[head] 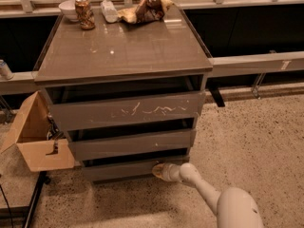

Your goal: Close bottom drawer

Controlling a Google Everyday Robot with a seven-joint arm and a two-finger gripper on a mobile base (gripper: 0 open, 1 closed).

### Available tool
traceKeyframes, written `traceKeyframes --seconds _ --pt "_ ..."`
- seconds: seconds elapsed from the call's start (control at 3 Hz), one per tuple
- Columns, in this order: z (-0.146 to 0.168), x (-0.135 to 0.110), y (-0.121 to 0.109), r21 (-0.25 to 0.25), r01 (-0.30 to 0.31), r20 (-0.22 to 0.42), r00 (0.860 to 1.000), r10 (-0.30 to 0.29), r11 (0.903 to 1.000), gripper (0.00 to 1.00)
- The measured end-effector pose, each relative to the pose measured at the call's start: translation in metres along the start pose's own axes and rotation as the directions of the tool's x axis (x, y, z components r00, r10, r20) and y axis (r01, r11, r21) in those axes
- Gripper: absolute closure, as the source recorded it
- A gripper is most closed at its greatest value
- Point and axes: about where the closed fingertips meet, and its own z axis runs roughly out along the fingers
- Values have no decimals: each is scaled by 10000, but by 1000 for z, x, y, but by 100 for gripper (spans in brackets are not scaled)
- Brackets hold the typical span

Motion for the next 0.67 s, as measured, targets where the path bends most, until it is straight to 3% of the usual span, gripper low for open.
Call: traceKeyframes --seconds 0.67 --pt "-2 -1 6 -363 -10 6 10000 10 9993 100"
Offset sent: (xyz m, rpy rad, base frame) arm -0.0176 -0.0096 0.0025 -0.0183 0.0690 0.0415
